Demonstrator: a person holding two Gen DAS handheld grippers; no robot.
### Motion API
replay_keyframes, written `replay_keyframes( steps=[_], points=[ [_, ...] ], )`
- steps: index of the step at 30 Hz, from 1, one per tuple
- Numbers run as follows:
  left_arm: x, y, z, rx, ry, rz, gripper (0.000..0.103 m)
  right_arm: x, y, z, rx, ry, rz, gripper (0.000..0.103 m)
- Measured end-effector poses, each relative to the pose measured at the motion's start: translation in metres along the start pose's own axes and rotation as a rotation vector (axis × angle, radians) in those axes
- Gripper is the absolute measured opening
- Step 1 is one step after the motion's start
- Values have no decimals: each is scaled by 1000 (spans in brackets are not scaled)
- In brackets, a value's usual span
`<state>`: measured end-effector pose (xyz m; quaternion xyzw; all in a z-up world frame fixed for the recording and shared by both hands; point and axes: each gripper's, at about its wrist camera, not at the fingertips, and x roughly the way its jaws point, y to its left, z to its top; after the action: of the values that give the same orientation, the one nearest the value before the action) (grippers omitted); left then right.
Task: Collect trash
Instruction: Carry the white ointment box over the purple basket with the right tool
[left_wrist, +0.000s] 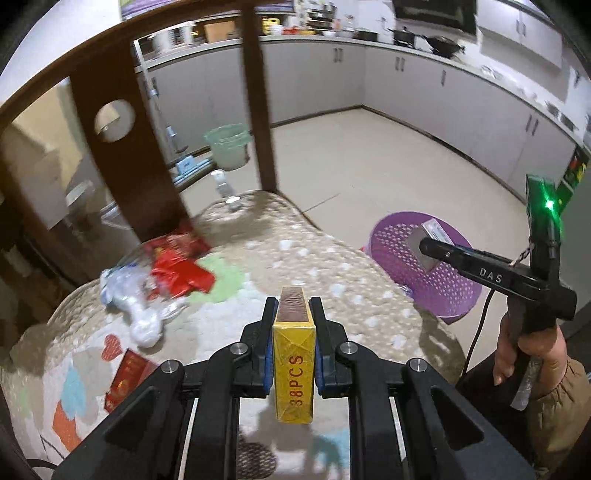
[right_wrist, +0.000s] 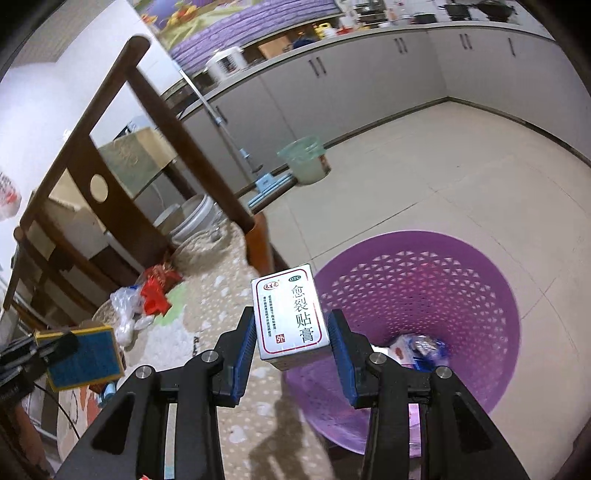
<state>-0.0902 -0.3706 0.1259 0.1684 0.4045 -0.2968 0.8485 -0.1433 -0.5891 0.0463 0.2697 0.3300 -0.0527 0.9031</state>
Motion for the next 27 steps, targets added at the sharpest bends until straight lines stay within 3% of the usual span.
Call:
replay_keyframes(
  steps=[14, 27],
  points=[
    [32, -65, 20, 102, 40, -55, 15, -17, -42, 3, 94, -27, -19, 42],
    [58, -95, 43, 95, 63, -127, 15, -12, -67, 4, 160, -3, -33, 42]
  ],
)
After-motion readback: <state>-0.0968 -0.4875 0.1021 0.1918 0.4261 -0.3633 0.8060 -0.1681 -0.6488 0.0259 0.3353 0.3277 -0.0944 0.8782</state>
